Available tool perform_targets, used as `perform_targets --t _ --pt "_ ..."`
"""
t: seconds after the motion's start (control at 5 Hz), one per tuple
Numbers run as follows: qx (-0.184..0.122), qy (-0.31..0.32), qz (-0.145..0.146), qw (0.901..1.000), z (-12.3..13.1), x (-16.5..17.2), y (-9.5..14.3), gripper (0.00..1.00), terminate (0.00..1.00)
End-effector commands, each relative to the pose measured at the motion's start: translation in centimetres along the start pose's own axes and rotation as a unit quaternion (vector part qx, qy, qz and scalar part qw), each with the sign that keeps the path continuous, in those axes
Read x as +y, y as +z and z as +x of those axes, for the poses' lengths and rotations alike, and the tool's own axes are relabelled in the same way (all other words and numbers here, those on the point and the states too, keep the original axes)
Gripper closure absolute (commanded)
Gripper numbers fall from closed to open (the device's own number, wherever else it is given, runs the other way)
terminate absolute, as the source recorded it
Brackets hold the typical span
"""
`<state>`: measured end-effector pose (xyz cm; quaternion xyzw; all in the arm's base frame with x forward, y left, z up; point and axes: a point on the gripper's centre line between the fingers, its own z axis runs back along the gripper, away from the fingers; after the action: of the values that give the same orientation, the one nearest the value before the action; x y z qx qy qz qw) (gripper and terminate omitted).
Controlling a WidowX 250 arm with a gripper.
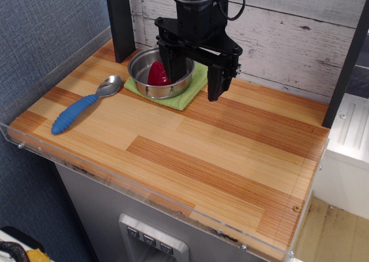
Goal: PICK UP THE FRUIT AND PUT ON THE ANOTHER SIDE OF THE TABLE
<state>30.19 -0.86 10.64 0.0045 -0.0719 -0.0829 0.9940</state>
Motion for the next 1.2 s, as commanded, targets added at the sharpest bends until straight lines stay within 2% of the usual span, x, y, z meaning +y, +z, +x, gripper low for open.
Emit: perform_targets --t 0.0,0.4,0.6,1.0 --pt "0.0 0.0 0.0 1.0 0.0 0.0 0.0 0.0 0.0" --pt "-0.025 0.034 0.001 0.9991 1.1 3.9 1.4 0.0 0.0" --pt "-0.029 0.04 0.012 0.9987 1.7 5.5 1.7 0.0 0.0" --pt "-0.013 0.063 0.03 0.9975 3.0 8.8 -1.3 0.0 0.0"
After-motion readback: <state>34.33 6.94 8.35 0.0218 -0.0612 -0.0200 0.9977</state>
